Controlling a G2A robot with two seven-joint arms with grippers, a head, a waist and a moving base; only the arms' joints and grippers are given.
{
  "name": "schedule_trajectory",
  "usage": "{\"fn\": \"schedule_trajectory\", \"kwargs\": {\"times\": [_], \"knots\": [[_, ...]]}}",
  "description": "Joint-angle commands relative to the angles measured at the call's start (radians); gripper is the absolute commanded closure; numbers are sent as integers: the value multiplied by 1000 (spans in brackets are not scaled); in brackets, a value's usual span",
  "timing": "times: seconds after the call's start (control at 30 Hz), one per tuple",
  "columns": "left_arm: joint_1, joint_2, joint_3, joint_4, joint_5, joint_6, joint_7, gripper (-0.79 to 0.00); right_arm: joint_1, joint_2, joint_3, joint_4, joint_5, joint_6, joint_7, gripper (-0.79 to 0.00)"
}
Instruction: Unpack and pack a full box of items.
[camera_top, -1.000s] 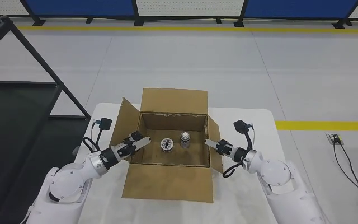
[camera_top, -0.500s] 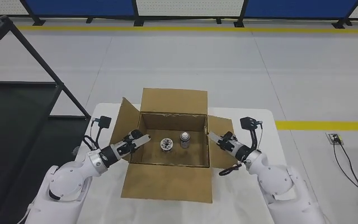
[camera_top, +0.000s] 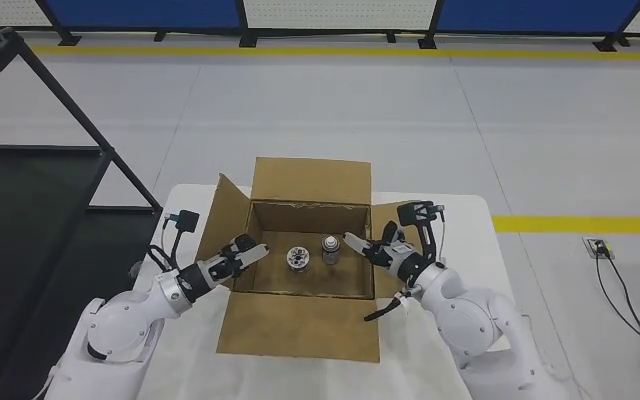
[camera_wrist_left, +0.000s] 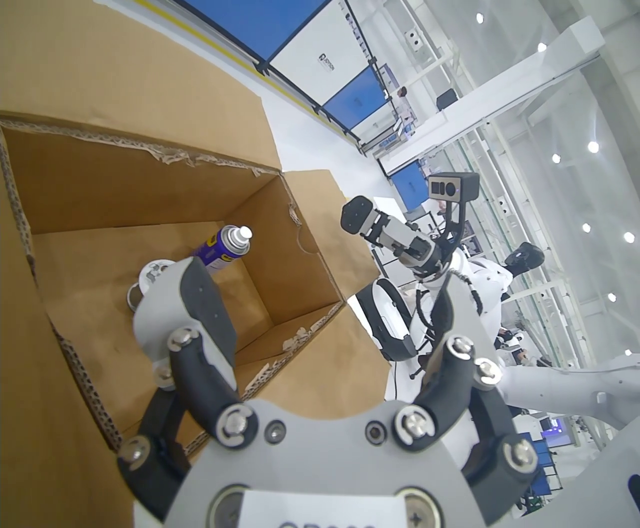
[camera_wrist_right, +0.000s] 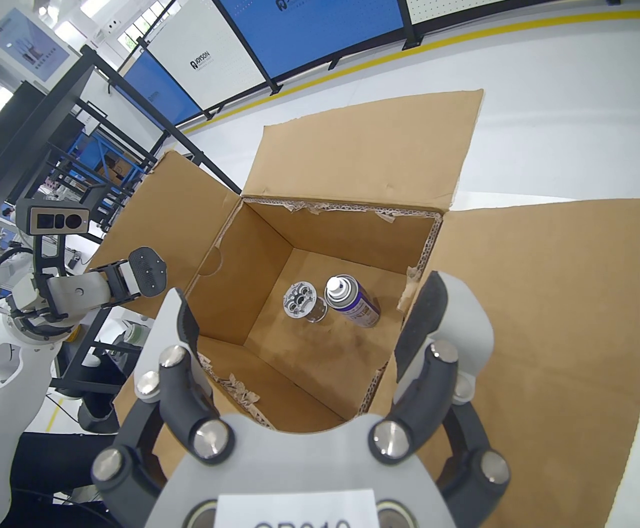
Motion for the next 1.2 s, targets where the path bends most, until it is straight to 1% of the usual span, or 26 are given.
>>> {"fn": "schedule_trajectory", "kwargs": {"times": [0.0, 0.23, 0.4, 0.47, 0.57, 0.7, 0.83, 0.93, 1.17], "knots": [[0, 0, 0, 0, 0, 0, 0, -785, 0, 0, 0, 0, 0, 0, 0, -785], [0, 0, 0, 0, 0, 0, 0, -785, 0, 0, 0, 0, 0, 0, 0, -785], [14, -2, -11, 7, -38, 38, 67, -785, -1, 0, -2, -1, -4, -2, -2, -785], [14, -1, -17, 12, -48, 42, 71, -785, 12, 1, -39, -7, -103, -13, 21, -785], [18, 1, -25, 16, -64, 51, 79, -785, 69, -5, -110, 8, -204, -19, 75, -785], [27, 2, -37, 22, -81, 57, 92, -785, 166, -20, -202, 70, -282, -40, 152, -785], [38, 4, -45, 23, -94, 53, 98, -785, 270, -42, -290, 163, -334, -51, 224, -785], [46, 6, -50, 19, -98, 47, 99, -785, 344, -63, -354, 244, -354, -55, 269, -785], [57, 10, -63, 18, -113, 35, 100, -785, 466, -116, -448, 443, -350, -20, 304, -785]]}}
